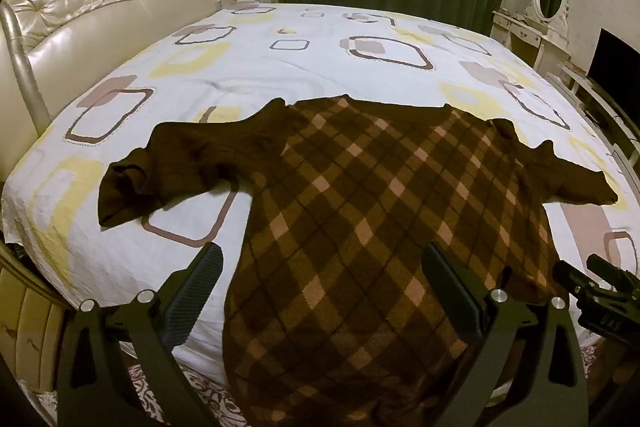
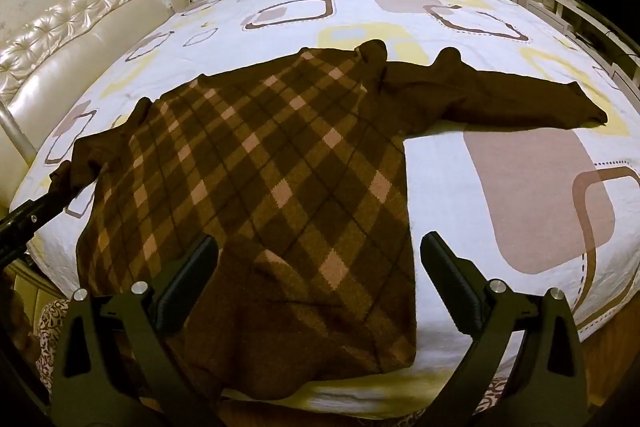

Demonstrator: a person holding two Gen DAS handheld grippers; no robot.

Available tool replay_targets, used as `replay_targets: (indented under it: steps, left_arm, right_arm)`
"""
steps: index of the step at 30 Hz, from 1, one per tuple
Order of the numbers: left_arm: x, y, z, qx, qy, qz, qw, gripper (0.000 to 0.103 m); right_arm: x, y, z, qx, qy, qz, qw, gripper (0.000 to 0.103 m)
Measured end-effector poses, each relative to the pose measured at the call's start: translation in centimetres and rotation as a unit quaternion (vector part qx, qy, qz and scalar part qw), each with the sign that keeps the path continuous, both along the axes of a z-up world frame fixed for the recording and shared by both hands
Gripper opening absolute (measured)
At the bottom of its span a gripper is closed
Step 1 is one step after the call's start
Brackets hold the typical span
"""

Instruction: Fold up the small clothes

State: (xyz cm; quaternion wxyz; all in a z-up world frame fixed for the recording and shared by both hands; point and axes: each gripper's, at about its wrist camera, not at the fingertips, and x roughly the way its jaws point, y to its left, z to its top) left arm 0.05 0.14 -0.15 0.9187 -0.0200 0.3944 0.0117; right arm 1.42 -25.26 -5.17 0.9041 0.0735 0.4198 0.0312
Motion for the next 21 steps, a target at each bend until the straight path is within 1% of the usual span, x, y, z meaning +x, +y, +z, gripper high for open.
replay_targets:
  steps: [21]
  left_arm:
    - [0.09,0.12,0.07,0.0,0.001,0.001,1.0,0.099]
  right_arm:
    - [0.26,0.18,-0.4,0.001,0.003,0.0,1.0,0.101]
